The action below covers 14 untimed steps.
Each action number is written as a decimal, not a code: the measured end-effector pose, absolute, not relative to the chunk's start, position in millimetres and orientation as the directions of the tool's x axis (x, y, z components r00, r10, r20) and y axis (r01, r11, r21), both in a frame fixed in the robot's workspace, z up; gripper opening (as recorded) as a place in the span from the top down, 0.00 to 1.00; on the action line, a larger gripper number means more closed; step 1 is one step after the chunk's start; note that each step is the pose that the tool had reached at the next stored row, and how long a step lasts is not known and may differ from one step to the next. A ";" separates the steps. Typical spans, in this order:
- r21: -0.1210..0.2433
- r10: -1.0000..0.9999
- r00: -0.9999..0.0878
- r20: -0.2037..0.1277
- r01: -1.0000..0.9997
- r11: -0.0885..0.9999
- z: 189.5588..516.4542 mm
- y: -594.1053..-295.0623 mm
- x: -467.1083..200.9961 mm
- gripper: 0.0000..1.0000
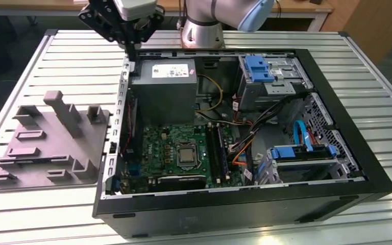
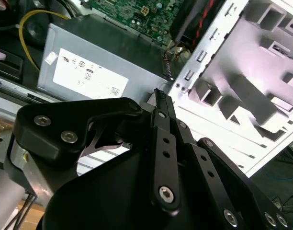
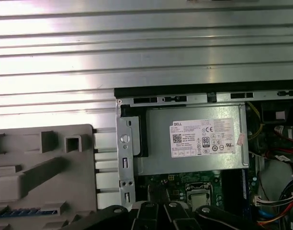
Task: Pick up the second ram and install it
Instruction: 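Reach for the second ram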
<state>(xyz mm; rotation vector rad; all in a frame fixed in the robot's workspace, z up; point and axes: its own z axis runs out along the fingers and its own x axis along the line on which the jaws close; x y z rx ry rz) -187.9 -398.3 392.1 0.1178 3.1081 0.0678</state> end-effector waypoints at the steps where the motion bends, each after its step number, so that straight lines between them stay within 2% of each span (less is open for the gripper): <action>1: 0.045 0.076 -0.997 -0.029 0.075 0.996 392.1 -398.2 -191.3 0.90; 14: 0.045 0.076 -0.997 -0.029 0.075 0.996 390.8 -397.3 -233.5 0.90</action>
